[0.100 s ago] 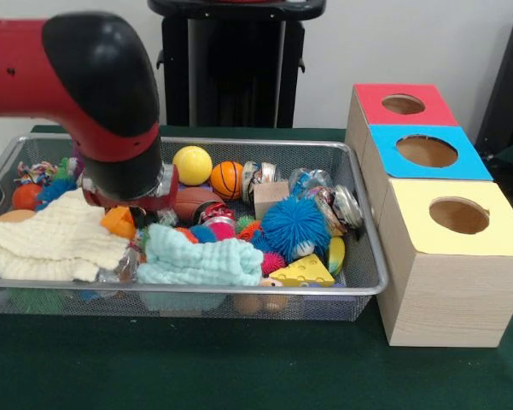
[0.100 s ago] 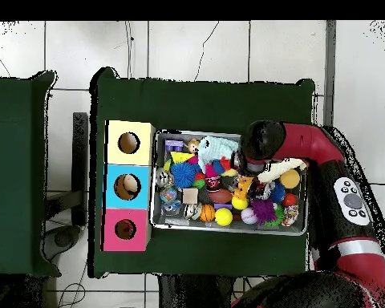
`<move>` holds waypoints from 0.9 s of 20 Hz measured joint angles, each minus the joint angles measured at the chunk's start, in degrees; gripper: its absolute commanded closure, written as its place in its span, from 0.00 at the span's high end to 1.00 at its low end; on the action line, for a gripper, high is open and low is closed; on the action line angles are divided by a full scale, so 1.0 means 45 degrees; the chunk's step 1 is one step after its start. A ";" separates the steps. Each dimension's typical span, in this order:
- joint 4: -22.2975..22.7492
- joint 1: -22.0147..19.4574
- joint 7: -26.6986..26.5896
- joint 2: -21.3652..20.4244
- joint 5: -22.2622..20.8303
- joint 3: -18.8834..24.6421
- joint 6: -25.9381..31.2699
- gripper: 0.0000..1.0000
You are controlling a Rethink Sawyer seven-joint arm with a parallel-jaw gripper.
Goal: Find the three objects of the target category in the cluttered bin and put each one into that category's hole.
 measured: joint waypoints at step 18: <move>-0.1657 0.0076 0.0000 -0.0223 -0.0077 -0.0004 -0.0453 0.00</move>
